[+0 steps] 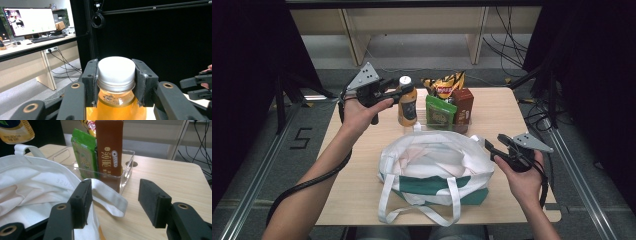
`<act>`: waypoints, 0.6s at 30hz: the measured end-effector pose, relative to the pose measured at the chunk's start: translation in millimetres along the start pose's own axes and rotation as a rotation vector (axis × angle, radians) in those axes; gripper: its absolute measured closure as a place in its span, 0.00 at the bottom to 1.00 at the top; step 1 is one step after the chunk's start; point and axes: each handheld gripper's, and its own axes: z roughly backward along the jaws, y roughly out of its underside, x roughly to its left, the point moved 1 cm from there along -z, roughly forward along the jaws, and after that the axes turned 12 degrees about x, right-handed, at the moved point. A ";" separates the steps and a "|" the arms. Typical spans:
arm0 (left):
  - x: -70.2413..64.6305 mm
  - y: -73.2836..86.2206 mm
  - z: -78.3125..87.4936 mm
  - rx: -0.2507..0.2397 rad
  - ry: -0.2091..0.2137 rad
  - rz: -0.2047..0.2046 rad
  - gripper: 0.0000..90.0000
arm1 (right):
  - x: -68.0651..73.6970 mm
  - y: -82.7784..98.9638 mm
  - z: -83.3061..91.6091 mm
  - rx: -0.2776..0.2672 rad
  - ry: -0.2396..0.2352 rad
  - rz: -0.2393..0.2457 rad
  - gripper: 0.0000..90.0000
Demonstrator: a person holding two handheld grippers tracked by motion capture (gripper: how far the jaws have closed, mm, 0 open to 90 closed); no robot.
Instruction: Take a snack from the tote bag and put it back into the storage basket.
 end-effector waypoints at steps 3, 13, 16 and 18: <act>3.5 -0.3 -2.6 -0.001 -0.001 0.010 0.65 | 1.4 0.2 0.1 0.013 0.007 -0.018 0.50; 15.7 -1.9 -17.0 0.015 -0.013 0.006 0.65 | 1.1 0.4 -0.4 0.003 0.009 -0.017 0.50; 18.6 -1.2 -21.6 0.016 -0.013 0.010 0.65 | 1.5 0.6 -0.1 0.004 0.006 -0.022 0.50; 20.7 -1.0 -24.9 0.014 -0.013 0.015 0.65 | -1.3 0.4 -1.0 -0.009 0.005 0.010 0.50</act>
